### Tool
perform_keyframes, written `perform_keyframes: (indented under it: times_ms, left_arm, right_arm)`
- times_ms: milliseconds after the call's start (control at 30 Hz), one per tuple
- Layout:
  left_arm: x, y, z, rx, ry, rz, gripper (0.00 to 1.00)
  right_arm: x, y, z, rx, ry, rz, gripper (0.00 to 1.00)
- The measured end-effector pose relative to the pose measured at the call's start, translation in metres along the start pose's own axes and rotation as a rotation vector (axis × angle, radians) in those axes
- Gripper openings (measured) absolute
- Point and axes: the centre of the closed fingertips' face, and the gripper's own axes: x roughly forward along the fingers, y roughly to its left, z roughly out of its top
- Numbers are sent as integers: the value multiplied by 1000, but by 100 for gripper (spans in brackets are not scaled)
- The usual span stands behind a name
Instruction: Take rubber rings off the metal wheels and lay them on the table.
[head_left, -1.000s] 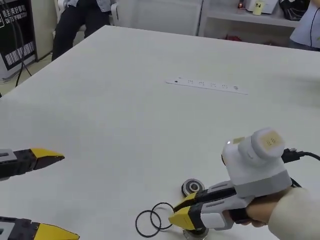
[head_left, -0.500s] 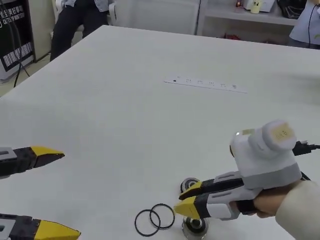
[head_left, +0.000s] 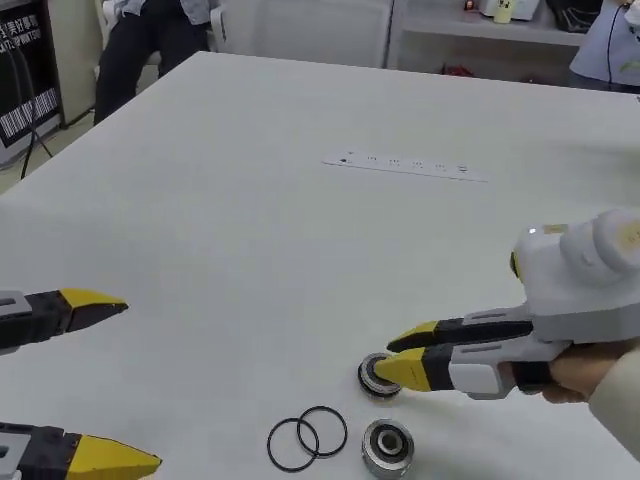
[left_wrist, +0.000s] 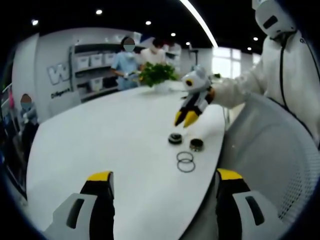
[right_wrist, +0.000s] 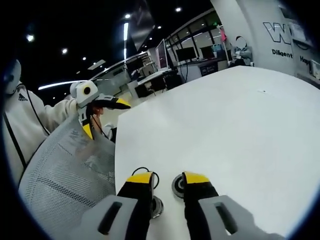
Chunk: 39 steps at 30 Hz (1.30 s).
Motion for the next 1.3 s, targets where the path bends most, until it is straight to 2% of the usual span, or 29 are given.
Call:
perform_keyframes:
  times_ms: [200, 767, 1000, 1300]
  left_arm:
    - [-1, 0, 4, 11, 4, -3, 85]
    - [1, 4, 27, 46, -19, -3, 85]
    - [3, 1, 38, 72, -23, -24, 85]
    - [9, -1, 53, 146, -22, -36, 83]
  right_arm:
    - [-7, -6, 3, 8, -32, -22, 21]
    - [-19, -16, -13, 20, -37, -60, 22]
    - [-26, -21, -14, 23, -50, -79, 22]
    - [-28, -23, -20, 26, -48, -86, 22]
